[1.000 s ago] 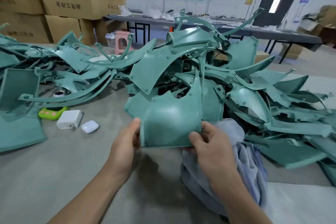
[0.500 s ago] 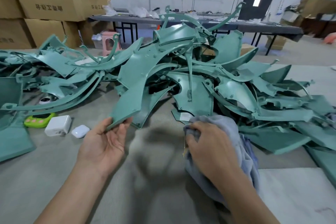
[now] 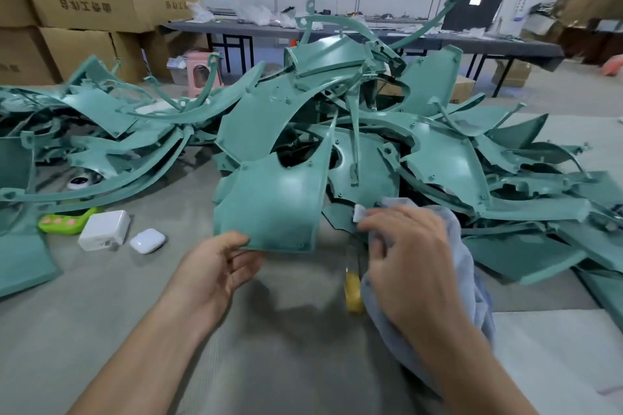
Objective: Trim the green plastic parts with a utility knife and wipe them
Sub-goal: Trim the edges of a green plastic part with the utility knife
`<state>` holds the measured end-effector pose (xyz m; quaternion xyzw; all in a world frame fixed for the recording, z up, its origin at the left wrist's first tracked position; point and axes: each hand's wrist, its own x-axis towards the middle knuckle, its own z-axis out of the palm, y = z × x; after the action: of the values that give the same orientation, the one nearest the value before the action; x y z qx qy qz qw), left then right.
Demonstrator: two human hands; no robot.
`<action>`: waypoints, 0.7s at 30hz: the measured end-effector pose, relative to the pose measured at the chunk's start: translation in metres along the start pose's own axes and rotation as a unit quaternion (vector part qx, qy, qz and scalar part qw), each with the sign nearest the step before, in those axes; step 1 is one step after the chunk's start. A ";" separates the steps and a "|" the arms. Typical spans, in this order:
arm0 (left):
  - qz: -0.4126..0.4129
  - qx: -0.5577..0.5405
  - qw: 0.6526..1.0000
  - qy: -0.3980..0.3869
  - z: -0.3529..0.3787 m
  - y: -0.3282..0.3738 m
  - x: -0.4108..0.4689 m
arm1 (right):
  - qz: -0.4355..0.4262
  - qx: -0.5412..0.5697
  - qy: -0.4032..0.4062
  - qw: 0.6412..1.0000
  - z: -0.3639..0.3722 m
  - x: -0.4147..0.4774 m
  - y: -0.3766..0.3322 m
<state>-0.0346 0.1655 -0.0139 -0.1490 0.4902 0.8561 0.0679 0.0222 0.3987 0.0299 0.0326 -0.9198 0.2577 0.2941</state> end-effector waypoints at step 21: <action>-0.003 -0.118 0.989 -0.085 -0.028 0.031 -0.025 | 0.156 -0.075 -0.001 0.985 0.004 0.010 0.031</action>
<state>-0.0141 0.1264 0.0058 -0.0838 0.3775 0.9174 0.0936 0.0056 0.4250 0.0185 -0.1329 -0.9307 0.2310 0.2506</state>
